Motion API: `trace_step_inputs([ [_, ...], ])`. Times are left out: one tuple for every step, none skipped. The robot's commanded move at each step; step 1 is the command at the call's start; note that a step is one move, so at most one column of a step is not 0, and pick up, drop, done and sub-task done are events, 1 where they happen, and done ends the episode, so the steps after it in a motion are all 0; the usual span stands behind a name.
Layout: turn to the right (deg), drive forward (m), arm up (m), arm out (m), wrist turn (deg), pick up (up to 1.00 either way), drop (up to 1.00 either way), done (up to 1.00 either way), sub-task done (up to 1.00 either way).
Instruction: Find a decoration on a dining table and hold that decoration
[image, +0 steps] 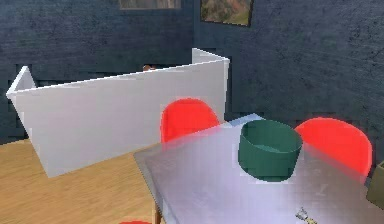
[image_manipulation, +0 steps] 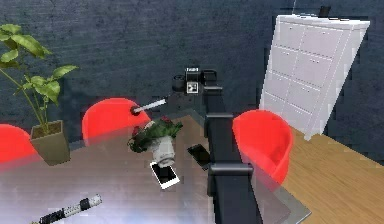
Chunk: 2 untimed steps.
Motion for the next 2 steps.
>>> trace_step_inputs([
  [0.0,0.00,0.00,0.00,9.0,0.00,0.00,0.00,0.00],
  [0.0,0.00,-0.30,0.00,0.0,0.00,0.00,0.00,0.00],
])
